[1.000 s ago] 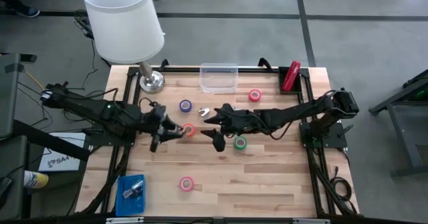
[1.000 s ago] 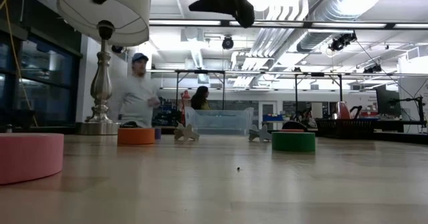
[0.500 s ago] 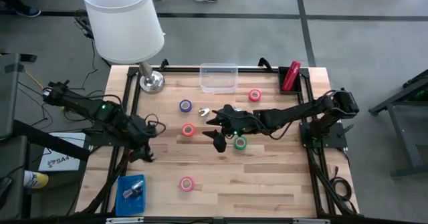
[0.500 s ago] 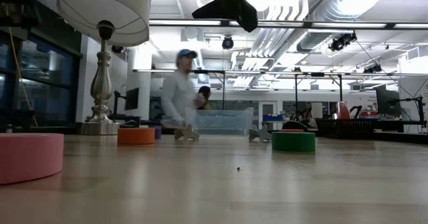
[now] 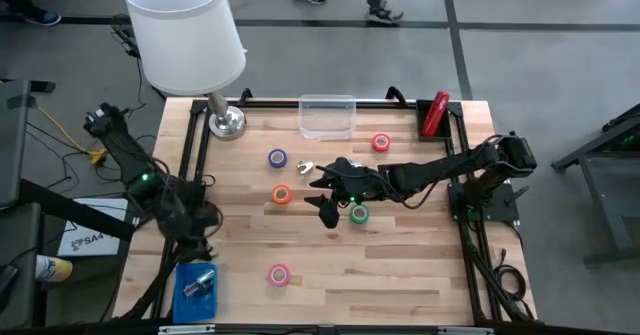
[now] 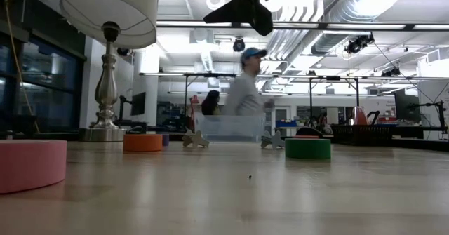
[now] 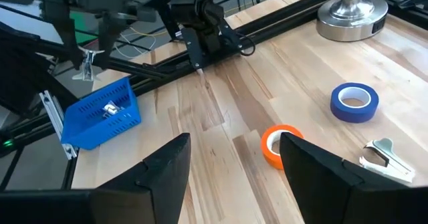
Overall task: Pick and place Stapler, Stapler remover, tape
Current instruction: Put the gray staple remover into the blue bin
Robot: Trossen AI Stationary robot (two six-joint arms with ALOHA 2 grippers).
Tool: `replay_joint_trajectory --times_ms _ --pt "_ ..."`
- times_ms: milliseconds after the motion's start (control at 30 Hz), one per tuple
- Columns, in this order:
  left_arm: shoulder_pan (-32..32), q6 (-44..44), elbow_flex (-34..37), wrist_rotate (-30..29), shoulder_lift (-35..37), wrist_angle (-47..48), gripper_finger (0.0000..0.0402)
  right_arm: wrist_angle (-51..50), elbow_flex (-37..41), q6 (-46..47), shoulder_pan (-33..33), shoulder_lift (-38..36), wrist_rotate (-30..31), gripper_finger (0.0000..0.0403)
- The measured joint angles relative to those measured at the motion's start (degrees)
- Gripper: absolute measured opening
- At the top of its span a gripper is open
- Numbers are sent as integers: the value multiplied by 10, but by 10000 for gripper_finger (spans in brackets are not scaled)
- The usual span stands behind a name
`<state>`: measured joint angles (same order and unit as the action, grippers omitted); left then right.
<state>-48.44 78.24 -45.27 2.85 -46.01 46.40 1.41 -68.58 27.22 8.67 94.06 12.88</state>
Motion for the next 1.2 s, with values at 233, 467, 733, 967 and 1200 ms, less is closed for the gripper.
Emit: replay_joint_trajectory --times_ms 233,467,733,967,1200 --pt "-94 133 0 -6 -78 -4 143 0 0 -1 0 0 0 222" --pt "-149 211 0 -5 -164 -13 143 0 0 -2 0 0 0 222" --pt "-166 236 0 29 -246 -55 143 -4 0 -2 0 0 0 222" --pt "-166 214 -1 51 -298 -59 143 -11 0 -2 0 0 -3 223" --pt "-165 205 0 60 -315 -57 154 -22 0 -12 0 0 -41 222"
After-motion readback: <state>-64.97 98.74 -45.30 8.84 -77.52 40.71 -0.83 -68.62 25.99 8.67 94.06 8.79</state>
